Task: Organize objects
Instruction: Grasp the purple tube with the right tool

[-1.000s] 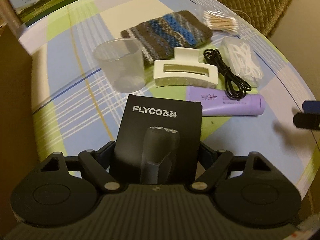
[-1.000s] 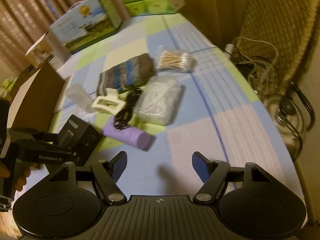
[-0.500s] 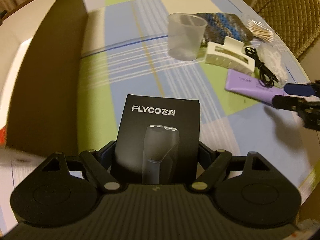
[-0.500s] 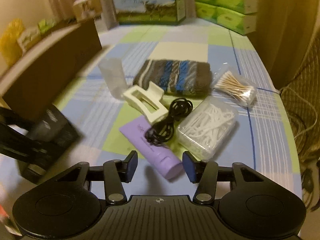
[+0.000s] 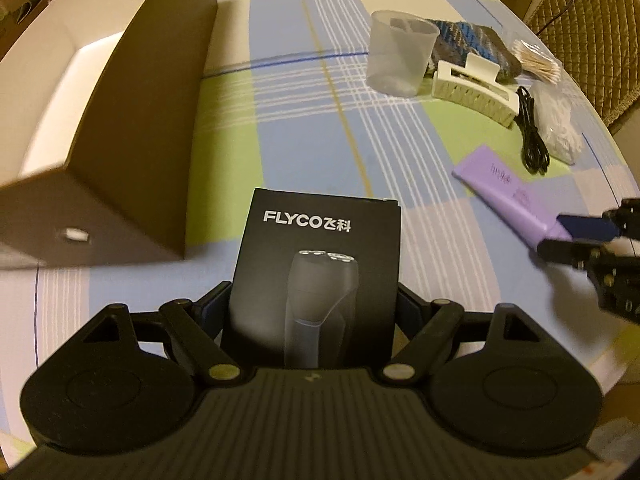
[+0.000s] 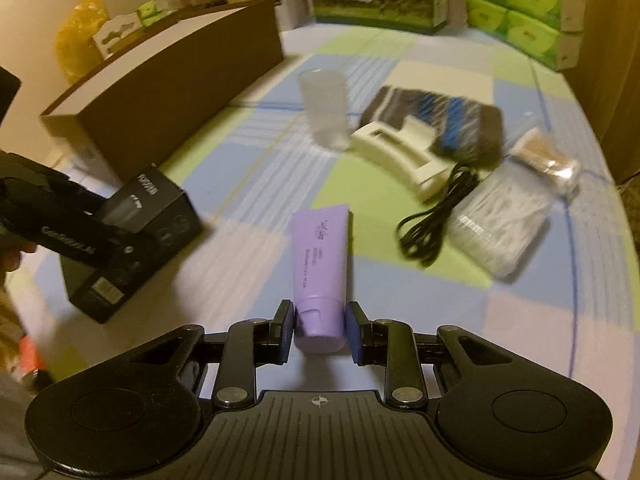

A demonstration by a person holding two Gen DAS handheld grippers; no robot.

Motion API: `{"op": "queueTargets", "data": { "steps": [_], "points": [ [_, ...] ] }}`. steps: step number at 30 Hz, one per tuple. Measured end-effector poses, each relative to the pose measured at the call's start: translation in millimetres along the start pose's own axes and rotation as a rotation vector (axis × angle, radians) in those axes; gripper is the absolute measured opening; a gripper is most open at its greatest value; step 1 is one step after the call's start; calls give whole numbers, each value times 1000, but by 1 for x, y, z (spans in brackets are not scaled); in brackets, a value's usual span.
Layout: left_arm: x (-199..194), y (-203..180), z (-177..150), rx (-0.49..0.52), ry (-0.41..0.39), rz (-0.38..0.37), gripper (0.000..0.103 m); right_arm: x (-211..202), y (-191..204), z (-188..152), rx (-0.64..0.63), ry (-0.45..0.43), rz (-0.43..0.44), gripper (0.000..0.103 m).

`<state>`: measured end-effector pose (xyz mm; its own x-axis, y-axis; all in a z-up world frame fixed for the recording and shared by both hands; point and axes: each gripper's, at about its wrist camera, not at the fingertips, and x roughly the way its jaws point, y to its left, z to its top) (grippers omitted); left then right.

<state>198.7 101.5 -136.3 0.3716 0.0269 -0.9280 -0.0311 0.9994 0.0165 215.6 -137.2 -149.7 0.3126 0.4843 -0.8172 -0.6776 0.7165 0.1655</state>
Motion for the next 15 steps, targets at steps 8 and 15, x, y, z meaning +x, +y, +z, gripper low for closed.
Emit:
{"op": "queueTargets", "data": {
  "steps": [8,15],
  "points": [
    [-1,-1,-16,-9,28,1,79,7,6,7,12,21,-17,34],
    [4,-5,-16,-26,28,13,79,25,17,16,-10,27,-92,33]
  ]
}}
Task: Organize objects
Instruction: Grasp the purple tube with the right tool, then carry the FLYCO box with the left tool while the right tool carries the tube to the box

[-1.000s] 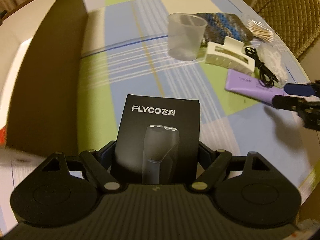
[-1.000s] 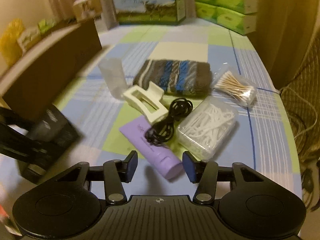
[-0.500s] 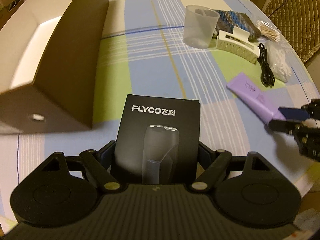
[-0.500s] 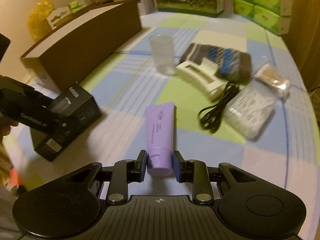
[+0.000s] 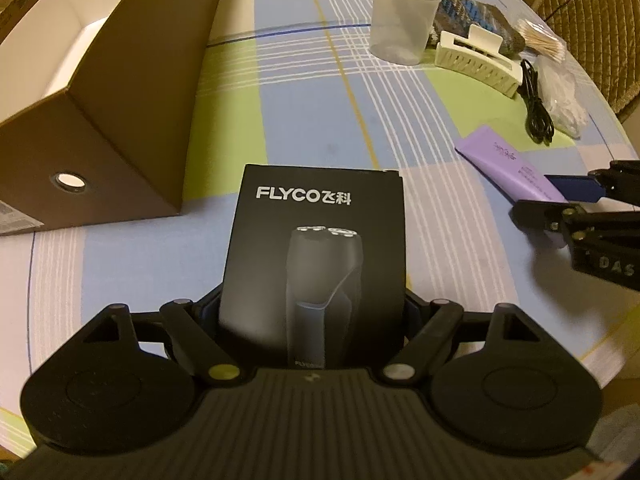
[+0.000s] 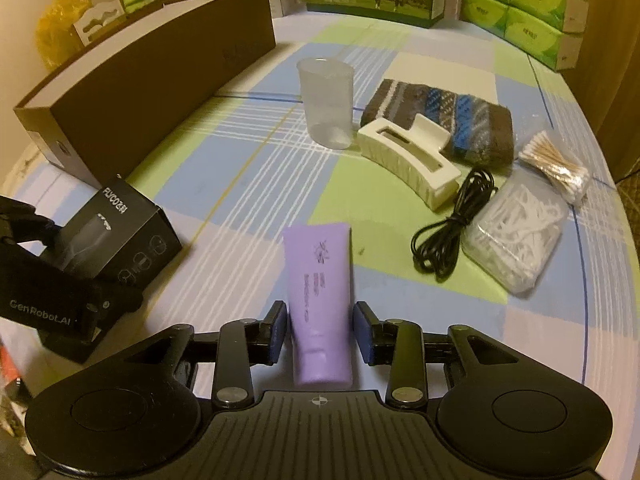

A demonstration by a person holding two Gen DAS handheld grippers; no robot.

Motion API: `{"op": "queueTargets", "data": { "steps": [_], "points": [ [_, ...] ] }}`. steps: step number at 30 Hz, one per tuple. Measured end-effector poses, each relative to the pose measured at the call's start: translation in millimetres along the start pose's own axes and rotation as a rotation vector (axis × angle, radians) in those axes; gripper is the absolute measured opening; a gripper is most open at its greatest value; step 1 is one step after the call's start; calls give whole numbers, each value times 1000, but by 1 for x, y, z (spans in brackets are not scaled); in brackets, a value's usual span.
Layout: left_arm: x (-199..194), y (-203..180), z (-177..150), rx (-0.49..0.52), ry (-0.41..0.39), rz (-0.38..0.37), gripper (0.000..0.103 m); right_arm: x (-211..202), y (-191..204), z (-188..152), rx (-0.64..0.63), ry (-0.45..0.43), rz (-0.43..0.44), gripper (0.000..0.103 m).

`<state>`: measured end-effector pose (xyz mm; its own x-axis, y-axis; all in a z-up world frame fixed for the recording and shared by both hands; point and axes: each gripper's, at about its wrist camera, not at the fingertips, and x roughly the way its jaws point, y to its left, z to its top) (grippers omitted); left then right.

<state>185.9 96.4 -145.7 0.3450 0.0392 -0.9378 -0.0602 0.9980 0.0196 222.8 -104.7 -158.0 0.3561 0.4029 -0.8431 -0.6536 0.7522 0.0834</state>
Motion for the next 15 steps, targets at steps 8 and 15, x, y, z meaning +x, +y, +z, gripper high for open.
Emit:
{"op": "queueTargets", "data": {
  "steps": [8,15],
  "points": [
    [-2,0,0,-15,-22,2,77,1,7,-1,-27,11,-22,30],
    [-2,0,-2,-17,-22,-4,77,-1,9,-2,-11,24,-11,30]
  ]
}}
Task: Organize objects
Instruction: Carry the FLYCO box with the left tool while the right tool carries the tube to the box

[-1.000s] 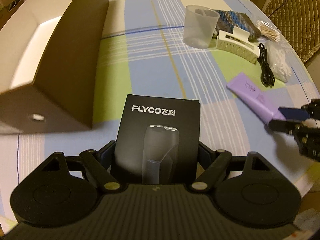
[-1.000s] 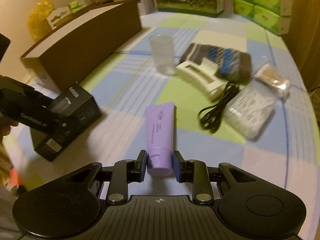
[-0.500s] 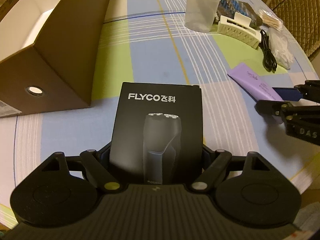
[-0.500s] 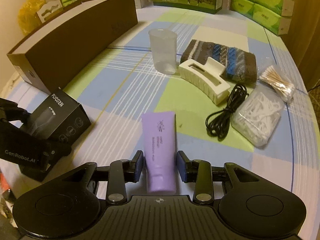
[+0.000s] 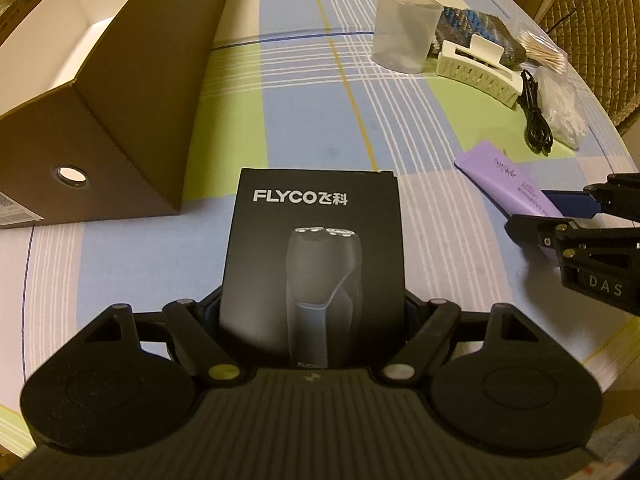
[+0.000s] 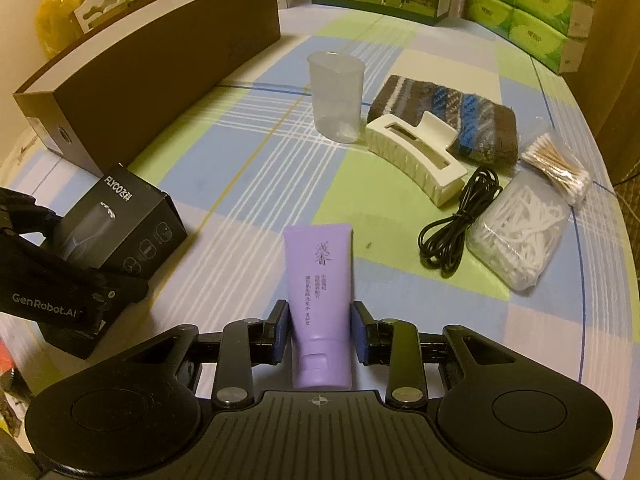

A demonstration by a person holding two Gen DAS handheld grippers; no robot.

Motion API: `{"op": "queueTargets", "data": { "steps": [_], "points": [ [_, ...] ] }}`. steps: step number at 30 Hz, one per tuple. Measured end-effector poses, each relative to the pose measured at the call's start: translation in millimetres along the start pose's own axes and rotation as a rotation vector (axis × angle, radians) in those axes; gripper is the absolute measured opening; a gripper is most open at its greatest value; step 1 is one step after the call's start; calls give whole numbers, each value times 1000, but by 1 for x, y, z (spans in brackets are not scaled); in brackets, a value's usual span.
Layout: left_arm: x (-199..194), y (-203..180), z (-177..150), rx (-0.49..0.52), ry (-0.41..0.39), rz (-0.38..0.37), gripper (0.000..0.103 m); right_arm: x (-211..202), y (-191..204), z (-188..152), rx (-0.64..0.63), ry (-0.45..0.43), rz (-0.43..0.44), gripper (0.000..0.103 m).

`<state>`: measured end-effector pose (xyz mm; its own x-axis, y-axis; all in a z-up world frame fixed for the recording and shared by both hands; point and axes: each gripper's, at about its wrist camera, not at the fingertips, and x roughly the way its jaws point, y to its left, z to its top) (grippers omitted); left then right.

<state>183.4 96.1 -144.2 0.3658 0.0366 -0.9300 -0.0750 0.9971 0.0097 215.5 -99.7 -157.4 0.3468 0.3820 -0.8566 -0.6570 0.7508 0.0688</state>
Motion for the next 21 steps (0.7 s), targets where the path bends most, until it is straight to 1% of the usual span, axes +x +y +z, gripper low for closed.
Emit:
{"op": "queueTargets", "data": {
  "steps": [5,10,13,19,21],
  "points": [
    [-2,0,-3,3,3,-20,77,-3,-4,-2,47,12,32,29],
    [-12,0,-2,0,-12,-57,77,-13,-19,-1,167,9,119,29],
    [-22,-1,3,4,-39,-78,77,-23,-28,1,239,-8,163,29],
    [-47,-3,17,14,-103,-113,77,-43,-34,11,324,-52,211,29],
    [-57,-2,22,15,-129,-123,77,-50,-33,16,330,-74,218,29]
  ]
}}
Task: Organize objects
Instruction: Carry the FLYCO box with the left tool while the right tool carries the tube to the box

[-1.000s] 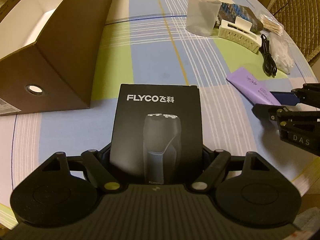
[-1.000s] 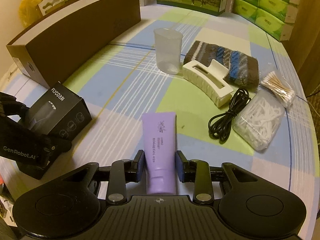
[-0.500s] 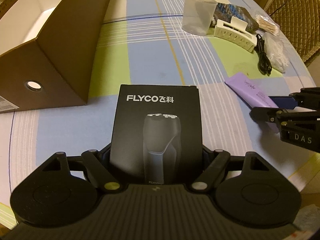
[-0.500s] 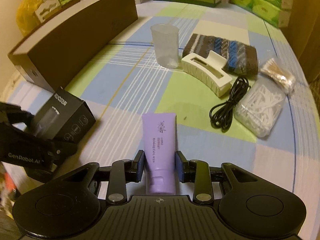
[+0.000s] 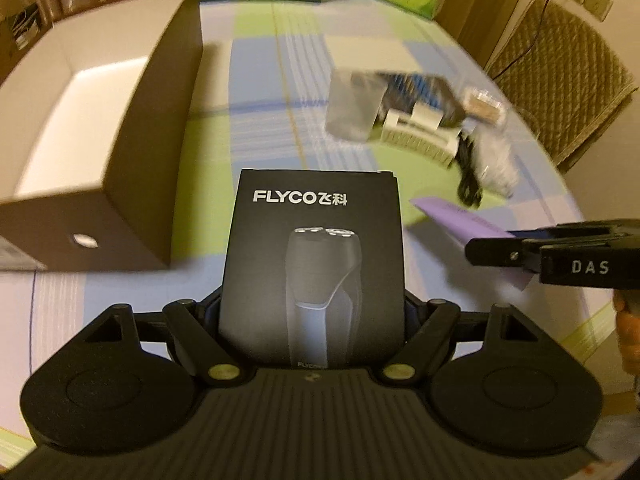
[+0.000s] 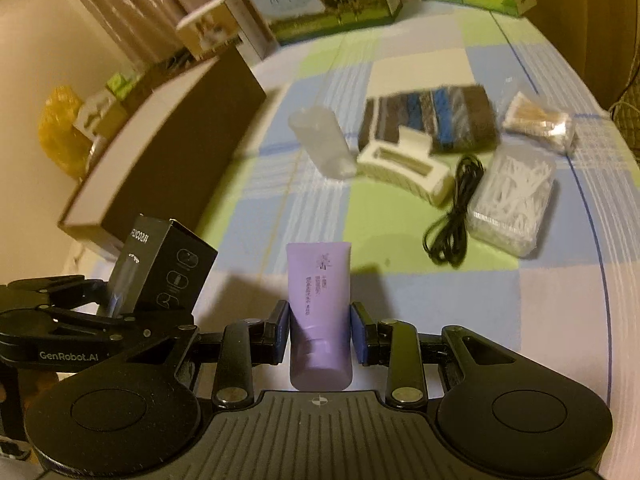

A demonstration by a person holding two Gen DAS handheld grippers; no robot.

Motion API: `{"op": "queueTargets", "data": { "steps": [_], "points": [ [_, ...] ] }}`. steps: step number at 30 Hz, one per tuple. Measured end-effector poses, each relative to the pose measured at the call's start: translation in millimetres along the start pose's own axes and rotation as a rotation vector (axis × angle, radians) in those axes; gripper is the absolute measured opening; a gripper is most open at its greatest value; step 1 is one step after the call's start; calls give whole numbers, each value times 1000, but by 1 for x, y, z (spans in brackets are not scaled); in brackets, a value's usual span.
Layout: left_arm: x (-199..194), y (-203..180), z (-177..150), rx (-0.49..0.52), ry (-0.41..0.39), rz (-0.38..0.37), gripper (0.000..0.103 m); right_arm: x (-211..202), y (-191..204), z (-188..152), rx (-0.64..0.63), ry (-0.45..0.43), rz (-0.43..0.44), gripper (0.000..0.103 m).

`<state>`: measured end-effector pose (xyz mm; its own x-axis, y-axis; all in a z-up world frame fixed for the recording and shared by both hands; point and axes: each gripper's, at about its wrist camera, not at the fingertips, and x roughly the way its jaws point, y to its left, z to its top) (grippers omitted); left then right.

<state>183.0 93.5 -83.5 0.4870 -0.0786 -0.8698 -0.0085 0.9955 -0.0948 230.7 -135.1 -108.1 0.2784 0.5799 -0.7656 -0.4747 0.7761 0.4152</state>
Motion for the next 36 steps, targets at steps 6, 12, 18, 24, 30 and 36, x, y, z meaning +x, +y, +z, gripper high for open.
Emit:
{"op": "queueTargets", "data": {
  "steps": [6,12,18,24,30,36],
  "points": [
    [-29,9,21,-16,-76,-18,77,-15,26,20,-21,-68,45,29],
    [-58,32,37,-38,-151,2,77,-14,62,44,-36,-114,130,29],
    [-85,75,52,-83,-206,50,77,4,109,74,-36,-130,247,29],
    [-99,124,69,-112,-234,119,77,34,155,100,-55,-134,281,29],
    [-97,172,87,-112,-235,167,77,73,191,119,-71,-120,253,29],
    [-72,215,106,-115,-188,172,77,113,215,129,-93,-100,157,29]
  ]
}}
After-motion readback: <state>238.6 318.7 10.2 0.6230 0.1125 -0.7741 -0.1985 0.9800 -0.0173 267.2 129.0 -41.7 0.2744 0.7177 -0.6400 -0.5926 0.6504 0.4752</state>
